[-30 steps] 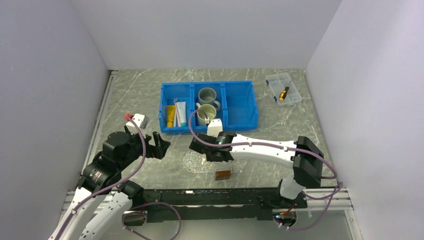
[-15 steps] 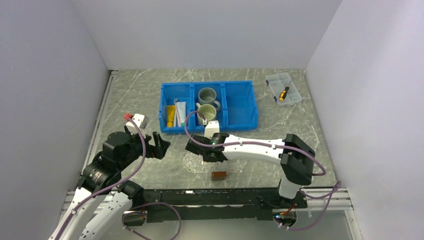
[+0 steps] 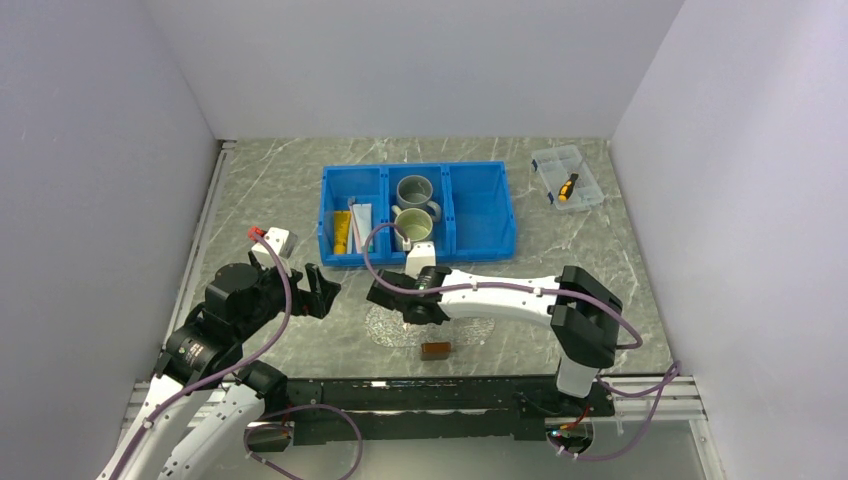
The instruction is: Prepare toiletry sets of a toothbrush and toothpaste on the tray
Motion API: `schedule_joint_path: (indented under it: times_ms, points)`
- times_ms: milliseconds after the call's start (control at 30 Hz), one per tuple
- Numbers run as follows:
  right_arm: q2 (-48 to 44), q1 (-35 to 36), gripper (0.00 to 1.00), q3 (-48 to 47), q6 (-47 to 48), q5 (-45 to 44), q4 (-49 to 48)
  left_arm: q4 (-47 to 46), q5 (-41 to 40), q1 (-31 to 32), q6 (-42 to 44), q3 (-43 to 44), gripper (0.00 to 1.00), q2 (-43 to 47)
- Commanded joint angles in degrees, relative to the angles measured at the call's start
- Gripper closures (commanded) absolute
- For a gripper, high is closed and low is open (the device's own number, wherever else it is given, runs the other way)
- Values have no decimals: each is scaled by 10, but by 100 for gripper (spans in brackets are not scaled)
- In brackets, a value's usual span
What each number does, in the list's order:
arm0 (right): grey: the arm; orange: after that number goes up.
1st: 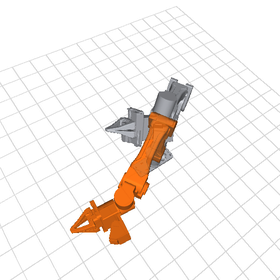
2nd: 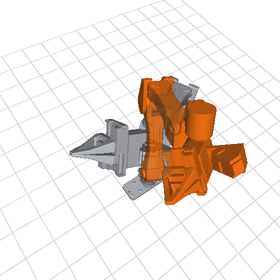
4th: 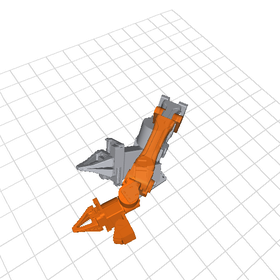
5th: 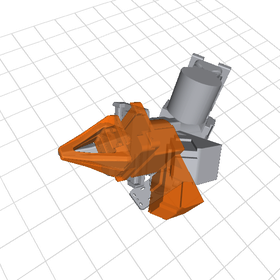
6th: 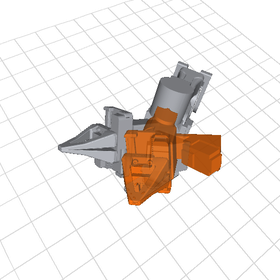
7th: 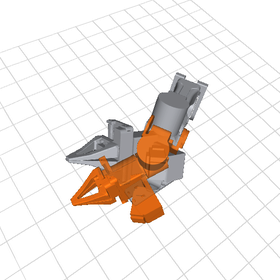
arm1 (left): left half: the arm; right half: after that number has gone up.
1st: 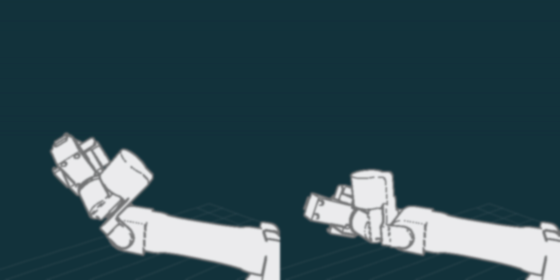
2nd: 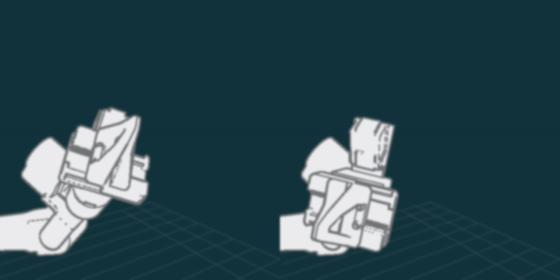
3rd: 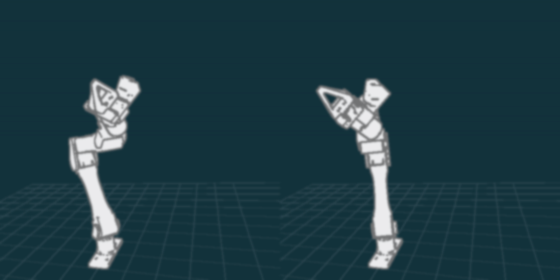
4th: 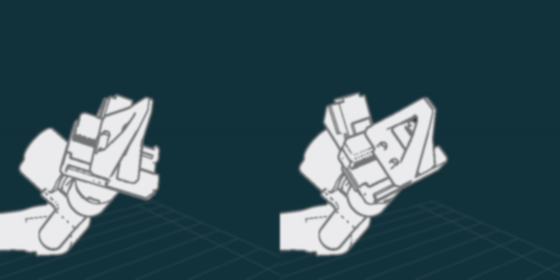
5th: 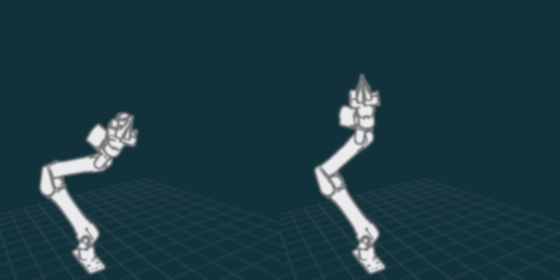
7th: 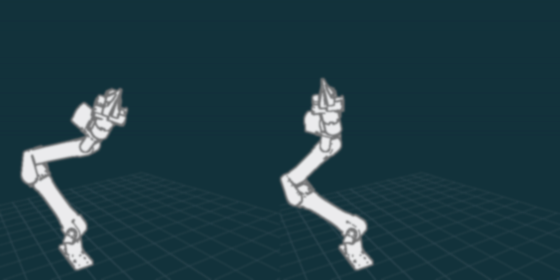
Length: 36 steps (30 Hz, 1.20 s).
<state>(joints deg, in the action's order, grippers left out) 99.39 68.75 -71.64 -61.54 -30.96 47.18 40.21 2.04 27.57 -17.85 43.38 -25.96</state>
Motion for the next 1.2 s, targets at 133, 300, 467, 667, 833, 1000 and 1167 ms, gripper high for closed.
schedule_joint_path:
  times_ms: [133, 300, 467, 667, 833, 1000, 1167]
  points:
    - [2, -7, 96, -21, 1, -22, -18, -11, -7, -1, -3, 1, 1, 5]
    - [6, -11, 93, -15, 5, -16, -28, -12, -7, -1, -4, 0, 1, 4]
    - [13, -13, 92, -16, 7, -14, -31, -11, -8, -1, -4, 1, 1, 3]
    - [17, -14, 89, -12, 8, -11, -32, -12, -8, -1, -3, 0, 1, 3]
    - [20, -15, 80, -13, 6, -12, -30, -12, -8, -1, -4, 0, 1, 2]
    - [20, -15, 69, -17, 5, -16, -25, -12, -7, -1, -4, 0, 1, 1]
    - [16, -15, 59, -27, 5, -22, -14, -12, -7, -1, -4, 0, 1, -1]
